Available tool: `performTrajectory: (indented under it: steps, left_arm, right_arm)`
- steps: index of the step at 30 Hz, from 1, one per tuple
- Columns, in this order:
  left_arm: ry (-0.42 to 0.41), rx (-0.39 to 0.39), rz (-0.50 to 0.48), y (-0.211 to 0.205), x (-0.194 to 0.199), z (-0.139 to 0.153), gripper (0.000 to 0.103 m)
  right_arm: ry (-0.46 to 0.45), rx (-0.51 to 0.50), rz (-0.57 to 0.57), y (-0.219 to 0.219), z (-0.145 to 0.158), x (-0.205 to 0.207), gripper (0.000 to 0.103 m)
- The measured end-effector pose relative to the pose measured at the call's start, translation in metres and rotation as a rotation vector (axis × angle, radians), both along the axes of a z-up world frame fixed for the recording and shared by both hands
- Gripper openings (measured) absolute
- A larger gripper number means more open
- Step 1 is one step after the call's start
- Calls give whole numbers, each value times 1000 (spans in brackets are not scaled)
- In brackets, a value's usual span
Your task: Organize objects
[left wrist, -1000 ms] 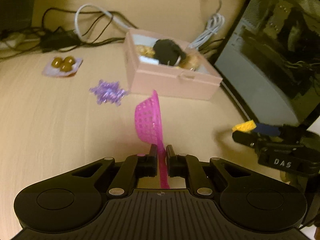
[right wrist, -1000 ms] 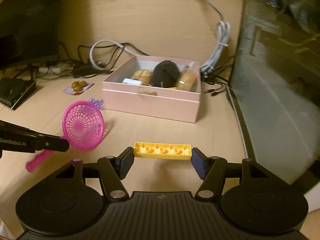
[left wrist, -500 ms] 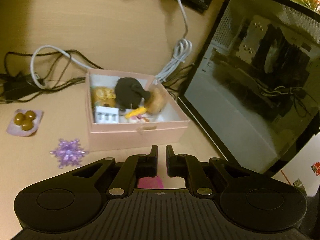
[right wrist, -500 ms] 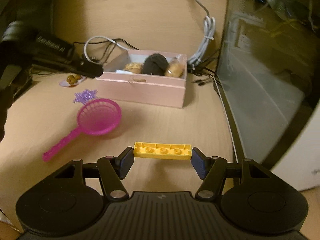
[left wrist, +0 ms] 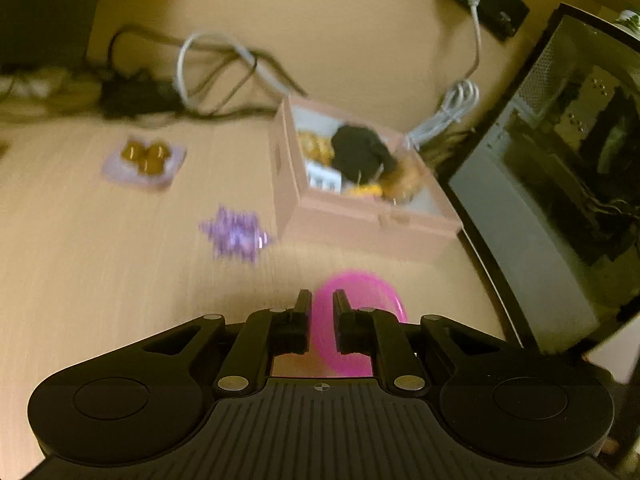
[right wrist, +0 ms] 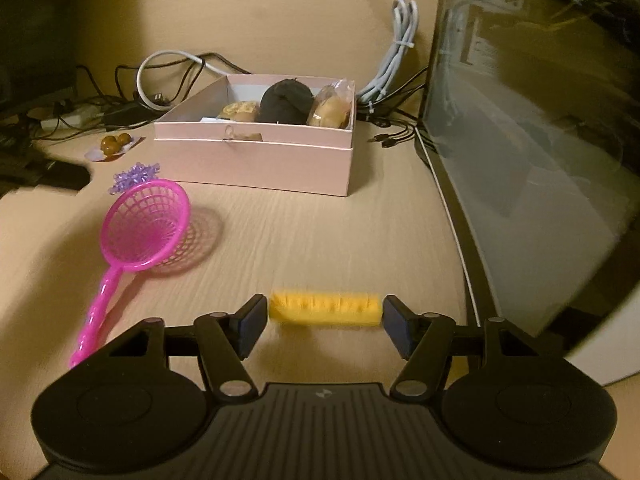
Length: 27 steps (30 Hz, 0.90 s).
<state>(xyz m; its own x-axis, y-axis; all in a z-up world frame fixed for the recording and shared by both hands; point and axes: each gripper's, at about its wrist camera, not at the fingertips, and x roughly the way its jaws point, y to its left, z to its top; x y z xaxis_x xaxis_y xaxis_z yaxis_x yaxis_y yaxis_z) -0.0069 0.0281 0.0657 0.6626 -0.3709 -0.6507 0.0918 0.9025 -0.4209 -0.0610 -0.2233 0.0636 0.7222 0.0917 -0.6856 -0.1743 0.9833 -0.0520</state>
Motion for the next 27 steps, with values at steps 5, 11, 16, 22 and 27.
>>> performTrajectory:
  steps: [5, 11, 16, 22, 27]
  left_arm:
    - [61, 39, -139, -26, -14, -13, 17]
    - [79, 70, -147, -47, -14, -19, 17]
    - [107, 171, -153, -67, 0, -30, 18]
    - [78, 177, -115, -74, 13, -37, 19]
    - [50, 140, -116, -74, 19, -42, 16]
  right_arm:
    - [-4, 8, 24, 8, 0, 2, 80]
    - [11, 19, 21, 10, -3, -2, 81]
    - [19, 28, -5, 8, -5, -6, 83]
    - [10, 9, -57, 2, -9, -10, 89]
    - [48, 60, -118, -6, -16, -1, 89]
